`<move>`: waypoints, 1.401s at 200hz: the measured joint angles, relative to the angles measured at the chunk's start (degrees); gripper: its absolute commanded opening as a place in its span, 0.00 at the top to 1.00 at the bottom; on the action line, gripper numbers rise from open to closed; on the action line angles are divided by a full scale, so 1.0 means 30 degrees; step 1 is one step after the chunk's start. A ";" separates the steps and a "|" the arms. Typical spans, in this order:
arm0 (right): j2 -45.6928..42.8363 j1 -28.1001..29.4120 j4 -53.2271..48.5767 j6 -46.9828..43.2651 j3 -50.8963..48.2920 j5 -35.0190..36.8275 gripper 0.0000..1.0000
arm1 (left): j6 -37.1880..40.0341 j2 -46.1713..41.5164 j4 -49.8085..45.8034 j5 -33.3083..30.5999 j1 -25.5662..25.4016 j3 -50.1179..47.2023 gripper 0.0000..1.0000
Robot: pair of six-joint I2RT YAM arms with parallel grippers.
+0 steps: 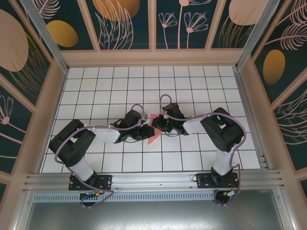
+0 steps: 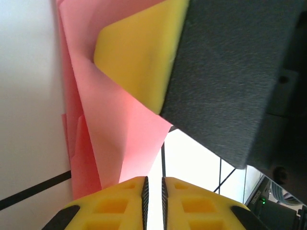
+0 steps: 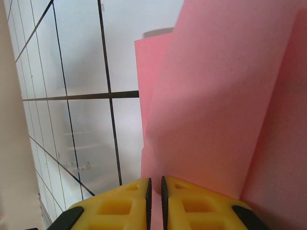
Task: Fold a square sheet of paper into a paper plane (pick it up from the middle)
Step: Fourth fold the wing at the center of the table.
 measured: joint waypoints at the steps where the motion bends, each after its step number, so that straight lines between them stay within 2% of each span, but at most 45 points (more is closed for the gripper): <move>1: 0.0000 0.0000 0.0000 0.0000 0.0000 0.0000 0.82 | 0.0000 0.0007 0.0000 -0.0007 0.0000 0.0007 0.81; 25: 0.0007 0.0000 0.0036 0.0138 0.0000 0.0007 0.82 | 0.0029 0.0495 -0.0007 -0.0364 0.0000 0.0197 0.83; 100: 0.0007 -0.0022 -0.0335 0.0109 0.0248 0.0007 0.81 | 0.0503 0.1180 0.1545 -0.0415 0.0087 -0.0743 1.00; 153: -0.0255 -0.0379 -0.2120 -0.0874 0.0984 -0.0036 0.81 | 0.0860 0.1086 0.2200 -0.0539 0.0087 -0.1144 1.00; 174: -0.0889 -0.0772 -0.2696 -0.1413 0.0984 -0.0029 0.84 | 0.0947 0.1086 0.2208 -0.0539 0.0087 -0.1144 1.00; 184: -0.1202 -0.0809 -0.2754 -0.1581 0.0984 -0.0007 0.89 | 0.0991 0.1086 0.2200 -0.0532 0.0087 -0.1137 1.00; 218: -0.1625 -0.0306 -0.2324 -0.1749 0.0940 -0.0306 0.93 | 0.1064 0.1086 0.2157 -0.0532 0.0087 -0.1107 1.00; 280: -0.0656 0.0488 -0.2251 -0.1749 0.0903 0.0182 0.93 | 0.1209 0.1086 0.2040 -0.0539 0.0087 -0.1064 1.00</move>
